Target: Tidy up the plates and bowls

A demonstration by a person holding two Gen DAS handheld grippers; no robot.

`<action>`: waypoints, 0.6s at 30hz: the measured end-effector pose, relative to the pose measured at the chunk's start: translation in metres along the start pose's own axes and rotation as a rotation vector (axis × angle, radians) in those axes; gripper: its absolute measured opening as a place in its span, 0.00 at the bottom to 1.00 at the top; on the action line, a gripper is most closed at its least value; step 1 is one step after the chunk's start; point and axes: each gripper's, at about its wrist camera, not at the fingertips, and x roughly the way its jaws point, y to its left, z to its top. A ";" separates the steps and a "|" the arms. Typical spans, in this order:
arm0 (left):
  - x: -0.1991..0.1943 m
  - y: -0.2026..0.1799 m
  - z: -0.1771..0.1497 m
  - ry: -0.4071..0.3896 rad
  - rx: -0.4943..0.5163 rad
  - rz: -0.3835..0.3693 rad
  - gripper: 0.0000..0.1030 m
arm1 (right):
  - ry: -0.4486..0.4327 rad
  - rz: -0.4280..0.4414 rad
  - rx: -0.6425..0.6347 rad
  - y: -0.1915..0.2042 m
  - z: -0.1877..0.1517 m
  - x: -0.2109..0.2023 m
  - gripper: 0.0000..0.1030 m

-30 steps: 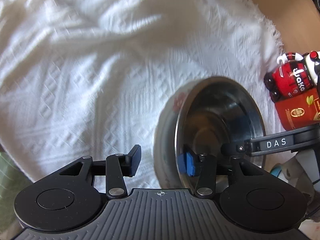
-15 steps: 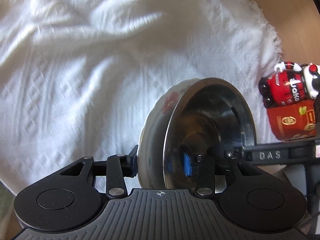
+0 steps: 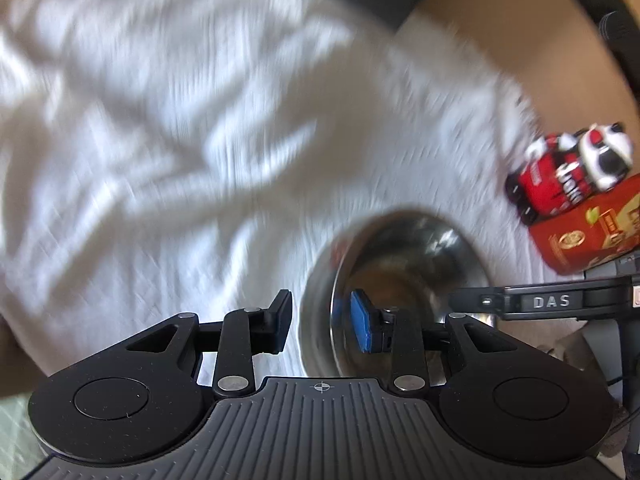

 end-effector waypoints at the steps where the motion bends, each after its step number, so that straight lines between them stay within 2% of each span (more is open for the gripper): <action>1: -0.010 -0.004 0.004 -0.038 0.024 -0.010 0.34 | -0.045 -0.002 0.013 -0.001 -0.003 -0.012 0.73; 3: -0.029 -0.013 0.008 -0.121 0.080 -0.070 0.34 | -0.141 0.004 0.040 -0.003 -0.011 -0.037 0.73; 6: -0.048 -0.031 0.010 -0.219 0.176 -0.193 0.31 | -0.332 -0.005 0.081 -0.004 -0.034 -0.078 0.73; 8: -0.052 -0.046 0.009 -0.226 0.232 -0.260 0.19 | -0.464 -0.036 0.112 -0.008 -0.053 -0.102 0.73; 11: -0.056 -0.075 0.000 -0.233 0.350 -0.337 0.18 | -0.635 -0.094 0.198 -0.015 -0.093 -0.130 0.73; 14: -0.059 -0.102 -0.014 -0.255 0.455 -0.387 0.15 | -0.710 -0.118 0.281 -0.030 -0.128 -0.147 0.73; 18: -0.050 -0.126 -0.026 -0.190 0.466 -0.440 0.15 | -0.745 -0.194 0.388 -0.054 -0.167 -0.157 0.73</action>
